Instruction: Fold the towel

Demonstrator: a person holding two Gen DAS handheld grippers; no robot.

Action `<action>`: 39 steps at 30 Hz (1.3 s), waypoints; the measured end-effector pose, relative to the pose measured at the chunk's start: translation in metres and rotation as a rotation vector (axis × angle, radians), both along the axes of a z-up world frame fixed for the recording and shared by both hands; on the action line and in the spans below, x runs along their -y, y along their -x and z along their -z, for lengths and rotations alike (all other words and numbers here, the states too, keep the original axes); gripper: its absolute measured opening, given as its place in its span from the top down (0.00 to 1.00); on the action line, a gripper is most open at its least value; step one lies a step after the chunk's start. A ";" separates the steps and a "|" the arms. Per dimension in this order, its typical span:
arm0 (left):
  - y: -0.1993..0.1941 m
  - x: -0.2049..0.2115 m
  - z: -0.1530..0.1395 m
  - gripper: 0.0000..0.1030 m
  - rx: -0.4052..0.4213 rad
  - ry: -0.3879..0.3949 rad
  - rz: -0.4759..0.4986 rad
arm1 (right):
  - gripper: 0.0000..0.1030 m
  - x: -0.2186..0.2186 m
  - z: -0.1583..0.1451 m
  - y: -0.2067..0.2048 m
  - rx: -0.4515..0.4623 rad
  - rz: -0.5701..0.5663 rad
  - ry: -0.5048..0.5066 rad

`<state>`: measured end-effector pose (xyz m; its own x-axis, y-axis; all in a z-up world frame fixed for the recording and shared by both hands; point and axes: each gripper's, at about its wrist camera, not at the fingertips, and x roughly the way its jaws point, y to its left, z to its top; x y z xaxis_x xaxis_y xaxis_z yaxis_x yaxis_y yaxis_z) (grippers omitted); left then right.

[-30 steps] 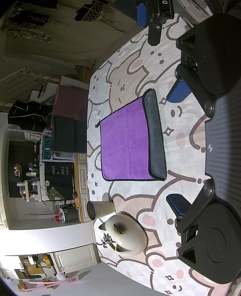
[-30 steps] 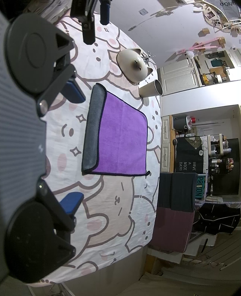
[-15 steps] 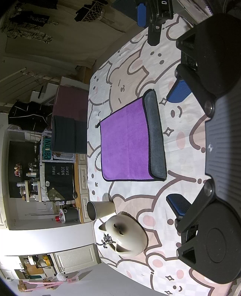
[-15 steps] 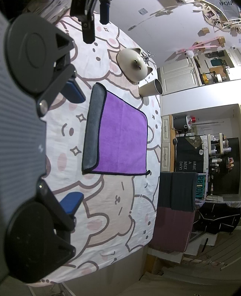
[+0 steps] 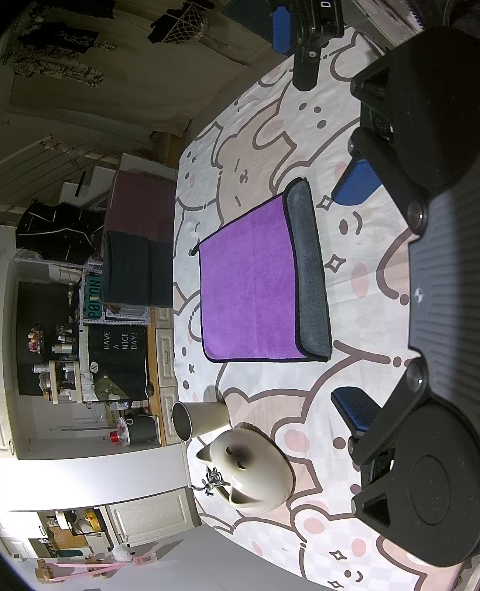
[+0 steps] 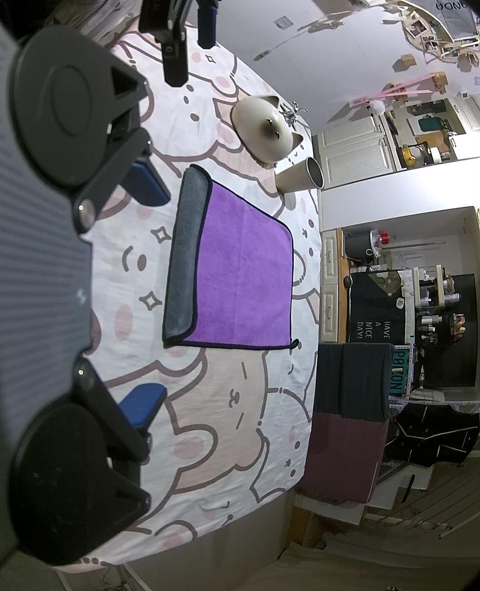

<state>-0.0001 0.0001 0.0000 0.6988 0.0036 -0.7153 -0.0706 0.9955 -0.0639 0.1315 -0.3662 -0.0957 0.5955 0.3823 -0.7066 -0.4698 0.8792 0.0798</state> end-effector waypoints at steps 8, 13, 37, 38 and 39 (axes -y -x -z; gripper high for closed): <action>0.000 0.000 0.000 0.00 0.001 0.001 0.000 | 0.00 0.000 0.000 0.000 0.000 0.001 -0.001; 0.000 0.000 0.000 0.00 0.000 0.000 0.001 | 0.00 0.000 0.000 0.000 0.002 -0.001 -0.001; -0.039 -0.009 0.009 0.00 0.019 -0.015 -0.001 | 0.00 -0.007 0.008 -0.034 0.005 -0.003 0.001; -0.044 -0.010 0.010 0.00 0.023 -0.017 0.001 | 0.00 -0.009 0.008 -0.039 0.007 -0.005 0.005; -0.048 -0.012 0.011 0.00 0.027 -0.018 0.005 | 0.00 -0.010 0.009 -0.042 0.007 -0.007 0.007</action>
<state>0.0477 0.0117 -0.0105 0.7177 0.0125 -0.6963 -0.0641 0.9968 -0.0482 0.1736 -0.3562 -0.1048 0.5979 0.3817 -0.7049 -0.4765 0.8764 0.0703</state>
